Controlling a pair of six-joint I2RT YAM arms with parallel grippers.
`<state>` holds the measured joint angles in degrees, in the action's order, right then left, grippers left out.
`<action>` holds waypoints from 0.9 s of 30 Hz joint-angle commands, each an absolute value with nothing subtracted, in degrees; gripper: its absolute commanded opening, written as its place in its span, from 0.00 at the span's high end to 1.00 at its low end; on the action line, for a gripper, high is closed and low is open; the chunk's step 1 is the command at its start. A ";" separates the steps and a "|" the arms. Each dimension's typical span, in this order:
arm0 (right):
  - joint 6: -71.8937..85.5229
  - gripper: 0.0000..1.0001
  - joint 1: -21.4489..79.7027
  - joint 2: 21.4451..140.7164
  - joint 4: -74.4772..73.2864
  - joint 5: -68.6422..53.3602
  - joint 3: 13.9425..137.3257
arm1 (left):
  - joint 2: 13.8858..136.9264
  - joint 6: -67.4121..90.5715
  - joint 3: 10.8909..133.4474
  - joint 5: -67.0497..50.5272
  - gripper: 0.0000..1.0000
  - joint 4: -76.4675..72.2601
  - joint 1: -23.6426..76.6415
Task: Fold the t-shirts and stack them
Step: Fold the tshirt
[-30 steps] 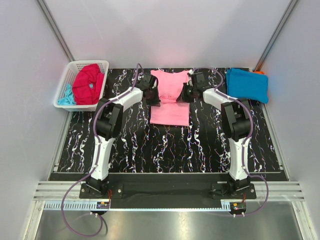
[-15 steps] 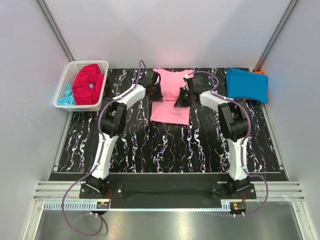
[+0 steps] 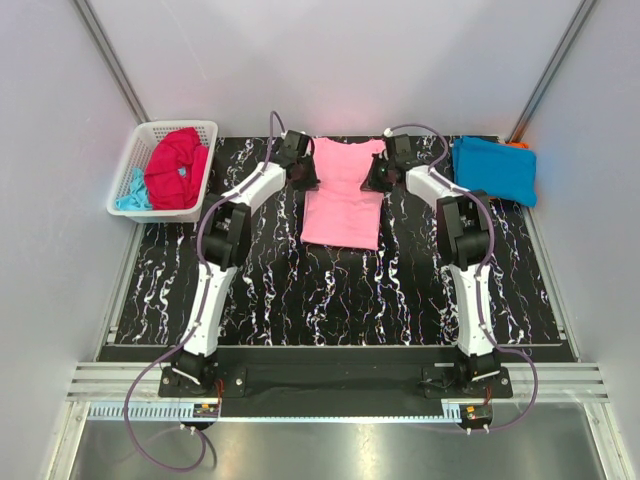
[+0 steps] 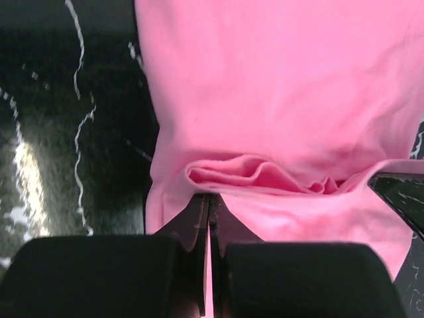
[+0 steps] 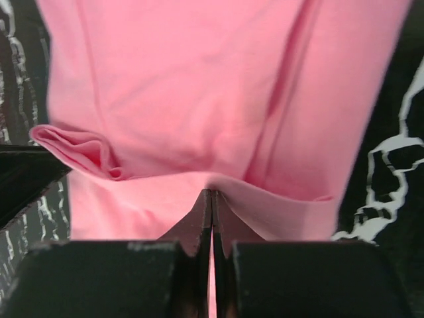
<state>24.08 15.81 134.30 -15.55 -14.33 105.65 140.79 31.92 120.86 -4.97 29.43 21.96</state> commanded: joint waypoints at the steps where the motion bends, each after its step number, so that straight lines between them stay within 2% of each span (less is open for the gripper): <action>1: 22.68 1.00 15.21 136.23 -17.75 -13.10 109.85 | 142.73 30.85 125.67 -7.90 1.00 24.97 21.80; 4: 22.33 0.99 14.77 137.02 -17.84 -12.57 110.92 | 143.00 30.68 124.81 -9.31 0.99 20.05 21.71; 8: 22.41 0.87 14.15 137.72 -18.37 -11.61 112.93 | 141.68 31.11 122.00 -7.57 0.99 12.85 21.71; 12: 22.76 0.80 13.63 137.64 -18.63 -10.11 113.47 | 139.75 32.17 120.32 2.69 0.99 12.92 21.62; 17: 22.24 0.80 13.01 136.50 -18.72 -9.93 113.82 | 135.63 33.05 116.03 12.56 1.00 15.47 21.62; 19: 21.62 0.65 12.92 134.66 -18.72 -9.23 112.69 | 132.30 33.05 112.26 15.20 1.00 15.47 21.62; 20: 21.36 0.53 13.01 133.87 -18.89 -8.45 112.07 | 130.97 33.57 110.93 16.42 1.00 16.60 21.62; 21: 21.62 0.35 13.01 131.25 -18.81 -4.44 110.84 | 129.83 34.88 109.00 20.44 0.90 18.18 21.62; 22: 21.36 0.26 12.92 129.57 -18.29 -2.83 107.09 | 128.68 35.85 108.11 21.87 0.85 19.67 21.45; 25: 20.39 0.08 12.92 123.06 -17.06 1.21 99.53 | 123.76 39.28 102.77 24.43 0.70 23.55 21.18; 27: 20.92 0.04 12.92 118.75 -16.53 1.84 95.82 | 120.07 40.25 99.68 24.52 0.66 24.17 21.18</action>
<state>21.67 13.06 128.44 -18.37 -3.33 99.37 128.07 37.04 102.78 18.52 22.61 21.61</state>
